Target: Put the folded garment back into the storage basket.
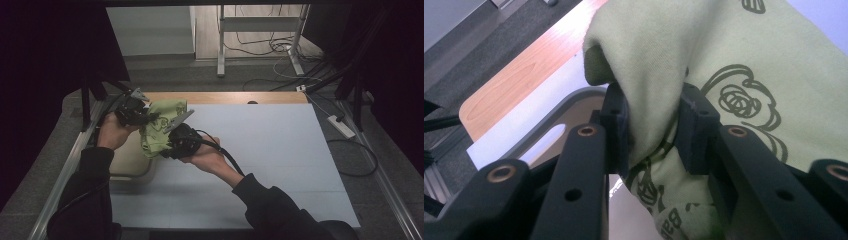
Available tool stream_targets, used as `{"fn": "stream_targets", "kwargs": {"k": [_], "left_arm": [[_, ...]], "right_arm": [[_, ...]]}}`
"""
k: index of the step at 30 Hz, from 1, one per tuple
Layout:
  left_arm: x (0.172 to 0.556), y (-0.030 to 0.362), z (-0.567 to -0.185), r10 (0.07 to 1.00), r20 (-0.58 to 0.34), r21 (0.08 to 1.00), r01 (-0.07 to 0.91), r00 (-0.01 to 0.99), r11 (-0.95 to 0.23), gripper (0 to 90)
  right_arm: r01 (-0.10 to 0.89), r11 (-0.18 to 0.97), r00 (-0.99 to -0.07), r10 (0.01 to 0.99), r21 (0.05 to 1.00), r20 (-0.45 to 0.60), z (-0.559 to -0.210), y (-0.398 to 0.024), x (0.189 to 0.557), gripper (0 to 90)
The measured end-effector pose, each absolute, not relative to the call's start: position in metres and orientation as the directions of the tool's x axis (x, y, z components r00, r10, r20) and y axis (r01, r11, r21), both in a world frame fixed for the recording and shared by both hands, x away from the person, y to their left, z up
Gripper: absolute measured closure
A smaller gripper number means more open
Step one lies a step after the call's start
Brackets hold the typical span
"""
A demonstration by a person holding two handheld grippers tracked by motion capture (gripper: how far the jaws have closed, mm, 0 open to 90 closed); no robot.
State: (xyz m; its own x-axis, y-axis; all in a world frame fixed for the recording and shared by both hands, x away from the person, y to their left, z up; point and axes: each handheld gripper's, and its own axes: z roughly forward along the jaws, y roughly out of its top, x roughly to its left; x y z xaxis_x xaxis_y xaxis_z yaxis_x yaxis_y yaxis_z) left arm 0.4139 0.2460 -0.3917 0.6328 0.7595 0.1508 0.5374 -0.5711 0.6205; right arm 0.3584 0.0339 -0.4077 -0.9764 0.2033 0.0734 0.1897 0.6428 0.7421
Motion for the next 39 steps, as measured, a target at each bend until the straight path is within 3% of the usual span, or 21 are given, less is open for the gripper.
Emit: {"fn": "stream_targets", "kwargs": {"k": [39], "left_arm": [[0.401, 0.308, -0.401, 0.826, 0.136, 0.623, 0.601, 0.546, -0.500, 68.9]], "right_arm": [[0.167, 0.644, -0.982, 0.177, 0.746, 0.068, -0.419, 0.099, 0.354, 76.3]]}}
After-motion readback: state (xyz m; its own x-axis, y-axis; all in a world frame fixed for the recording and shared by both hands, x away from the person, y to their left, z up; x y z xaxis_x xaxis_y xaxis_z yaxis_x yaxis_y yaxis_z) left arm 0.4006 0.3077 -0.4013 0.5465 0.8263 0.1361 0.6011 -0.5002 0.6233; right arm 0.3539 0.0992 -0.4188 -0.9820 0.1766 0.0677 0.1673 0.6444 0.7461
